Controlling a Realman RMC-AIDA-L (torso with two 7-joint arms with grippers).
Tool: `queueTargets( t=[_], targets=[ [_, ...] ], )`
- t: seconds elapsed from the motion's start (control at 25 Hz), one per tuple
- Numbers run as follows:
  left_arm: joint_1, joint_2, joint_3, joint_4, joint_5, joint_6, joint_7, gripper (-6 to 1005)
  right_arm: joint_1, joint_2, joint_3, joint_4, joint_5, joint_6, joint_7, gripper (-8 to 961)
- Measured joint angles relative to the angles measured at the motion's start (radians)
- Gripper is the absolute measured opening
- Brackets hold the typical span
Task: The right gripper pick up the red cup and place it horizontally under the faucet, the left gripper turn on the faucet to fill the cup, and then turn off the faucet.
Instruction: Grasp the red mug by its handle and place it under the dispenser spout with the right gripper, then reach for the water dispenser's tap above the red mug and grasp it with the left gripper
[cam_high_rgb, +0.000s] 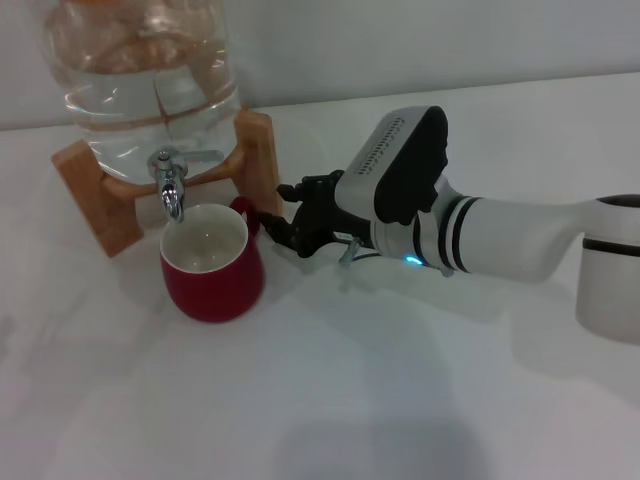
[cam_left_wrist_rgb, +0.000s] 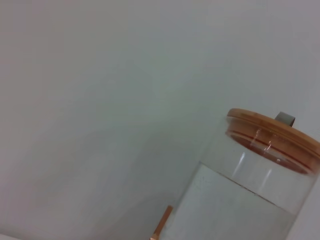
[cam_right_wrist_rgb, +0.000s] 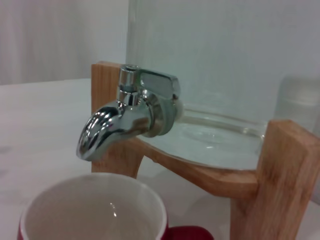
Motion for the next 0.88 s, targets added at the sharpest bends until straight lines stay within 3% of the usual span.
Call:
queueTargets(
  t=[0.24, 0.44, 0.6, 0.88],
  targets=[
    [0.000, 0.001, 0.000, 0.000, 0.000, 0.000, 0.000, 876, -0.013, -0.007, 0.001, 0.018, -0.001, 0.001, 0.000, 402],
    [0.000, 0.001, 0.000, 0.000, 0.000, 0.004, -0.001, 876, -0.042, -0.037, 0.001, 0.062, -0.002, -0.004, 0.000, 402],
    [0.000, 0.002, 0.000, 0.000, 0.000, 0.008, -0.002, 876, -0.087, -0.077, 0.001, 0.128, -0.002, -0.007, 0.003, 402],
    [0.000, 0.003, 0.000, 0.004, 0.000, 0.009, -0.003, 876, -0.203, -0.187, 0.013, 0.286, -0.005, 0.000, 0.066, 402]
  ],
)
